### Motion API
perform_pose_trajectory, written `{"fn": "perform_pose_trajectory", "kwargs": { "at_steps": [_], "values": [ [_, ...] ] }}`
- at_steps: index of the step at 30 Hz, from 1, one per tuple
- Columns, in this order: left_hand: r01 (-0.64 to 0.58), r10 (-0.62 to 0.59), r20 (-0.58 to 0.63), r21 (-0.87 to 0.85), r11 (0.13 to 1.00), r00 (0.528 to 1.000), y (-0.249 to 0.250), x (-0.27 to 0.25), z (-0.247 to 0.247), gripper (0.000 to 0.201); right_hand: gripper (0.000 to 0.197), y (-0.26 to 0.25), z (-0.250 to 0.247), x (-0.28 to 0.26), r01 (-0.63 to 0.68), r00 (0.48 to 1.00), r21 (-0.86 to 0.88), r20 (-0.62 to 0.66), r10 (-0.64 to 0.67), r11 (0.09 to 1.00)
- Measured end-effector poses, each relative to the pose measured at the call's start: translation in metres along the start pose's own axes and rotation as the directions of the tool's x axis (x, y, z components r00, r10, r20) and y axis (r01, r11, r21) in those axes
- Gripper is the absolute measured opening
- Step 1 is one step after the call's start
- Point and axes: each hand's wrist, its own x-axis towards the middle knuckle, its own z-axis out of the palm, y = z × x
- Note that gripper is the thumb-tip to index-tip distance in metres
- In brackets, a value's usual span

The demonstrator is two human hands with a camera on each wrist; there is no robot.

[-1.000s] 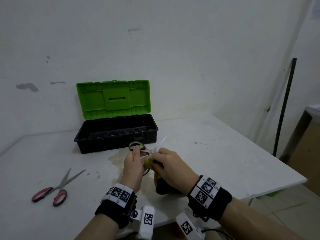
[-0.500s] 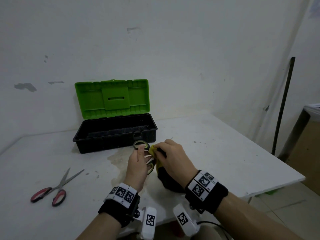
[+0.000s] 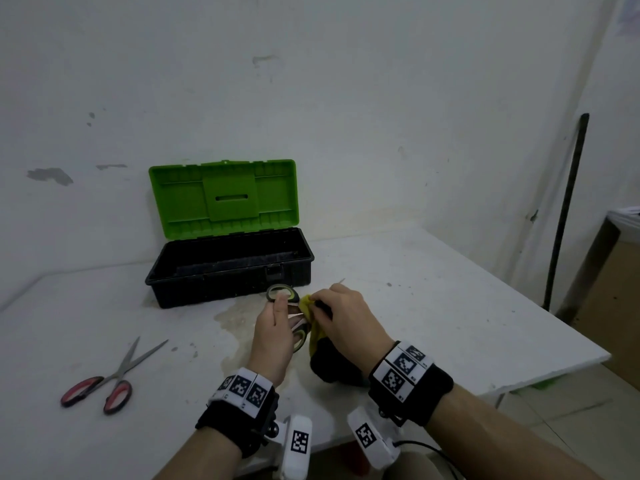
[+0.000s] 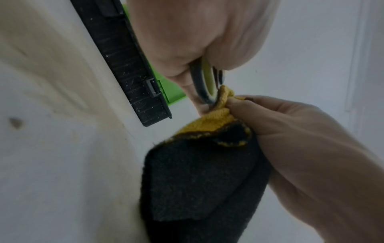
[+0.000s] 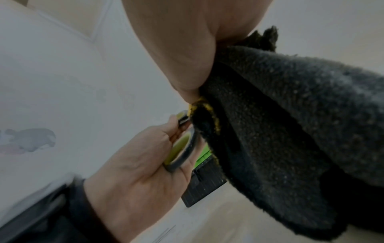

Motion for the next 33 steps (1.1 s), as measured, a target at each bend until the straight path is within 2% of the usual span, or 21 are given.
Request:
{"fn": "perform_pose_trajectory", "kwargs": {
  "at_steps": [3,9,15,19,22,25,27,28,30,31,33],
  "values": [
    [-0.004,0.004,-0.011,-0.036,0.999,1.000,0.003,-0.002,-0.003,0.045,0.014,0.010,-0.004,0.002,-0.014,1.000,-0.005,-0.020,0.014,1.000],
    [0.007,-0.020,-0.048,-0.261,0.965,0.999,0.018,0.009,-0.013,0.044,0.012,0.041,-0.028,0.006,-0.120,0.991,-0.022,-0.065,0.119,0.992],
    [0.011,-0.029,-0.056,-0.298,0.955,0.998,0.028,0.029,-0.011,0.044,0.014,0.070,-0.056,0.042,-0.167,0.973,-0.083,-0.173,0.151,0.983],
    [0.041,-0.065,-0.067,-0.310,0.950,0.996,0.022,0.038,-0.004,0.041,0.015,0.096,-0.048,0.063,-0.283,0.940,0.008,-0.198,0.279,0.959],
    [0.060,-0.088,-0.081,-0.299,0.952,0.993,0.014,0.042,0.002,0.043,0.019,0.116,-0.028,0.067,-0.378,0.919,0.017,-0.109,0.378,0.926],
    [0.077,-0.110,-0.099,-0.290,0.954,0.989,0.005,0.046,0.007,0.042,0.028,0.132,-0.010,0.062,-0.472,0.878,-0.006,0.084,0.471,0.881],
    [0.078,-0.112,-0.111,-0.279,0.957,0.987,0.001,0.049,0.010,0.041,0.035,0.137,-0.007,0.057,-0.476,0.852,-0.101,0.196,0.486,0.874],
    [0.081,-0.116,-0.117,-0.271,0.959,0.986,0.000,0.050,0.011,0.041,0.038,0.135,-0.008,0.053,-0.449,0.851,-0.192,0.206,0.484,0.872],
    [0.088,-0.124,-0.126,-0.261,0.961,0.984,-0.001,0.052,0.012,0.041,0.039,0.122,-0.012,0.044,-0.392,0.872,-0.367,0.143,0.468,0.843],
    [0.086,-0.125,-0.130,-0.265,0.960,0.984,-0.002,0.054,0.014,0.041,0.037,0.109,-0.015,0.038,-0.380,0.884,-0.391,0.112,0.453,0.838],
    [0.075,-0.116,-0.140,-0.271,0.960,0.983,-0.002,0.056,0.019,0.040,0.037,0.079,-0.021,0.024,-0.370,0.896,-0.267,0.152,0.418,0.890]
  ]
}}
